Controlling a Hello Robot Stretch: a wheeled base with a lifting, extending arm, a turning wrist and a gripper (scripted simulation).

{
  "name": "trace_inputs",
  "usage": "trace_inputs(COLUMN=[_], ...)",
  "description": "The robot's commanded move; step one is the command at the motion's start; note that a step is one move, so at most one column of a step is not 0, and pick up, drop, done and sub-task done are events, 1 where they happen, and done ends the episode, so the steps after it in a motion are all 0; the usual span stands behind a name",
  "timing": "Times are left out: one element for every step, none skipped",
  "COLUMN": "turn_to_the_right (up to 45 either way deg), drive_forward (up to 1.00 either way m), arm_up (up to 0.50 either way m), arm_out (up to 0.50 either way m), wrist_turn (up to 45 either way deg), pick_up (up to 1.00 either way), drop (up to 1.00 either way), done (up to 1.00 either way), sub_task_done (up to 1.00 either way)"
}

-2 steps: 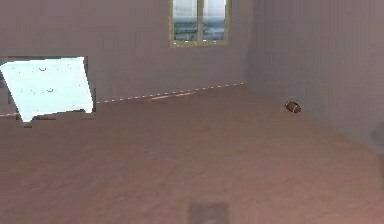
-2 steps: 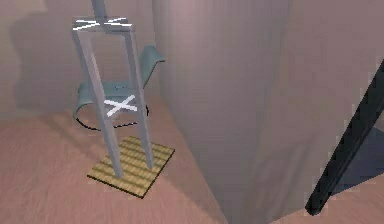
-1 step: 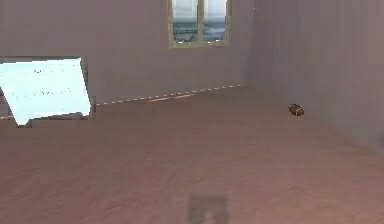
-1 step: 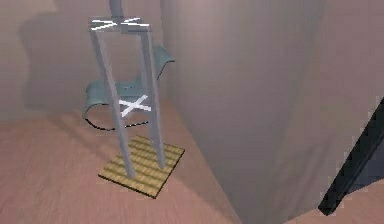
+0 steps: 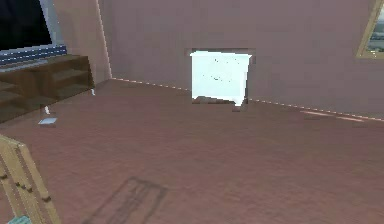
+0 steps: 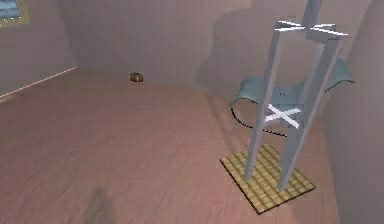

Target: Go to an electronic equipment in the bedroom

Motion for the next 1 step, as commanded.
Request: trace_inputs(turn_to_the_right=[-9.0], drive_forward=[0.0], arm_up=[0.0], arm_out=[0.0], wrist_turn=[0.0], pick_up=[0.0], drop=[0.0], done=[0.0], sub_task_done=[0.0])
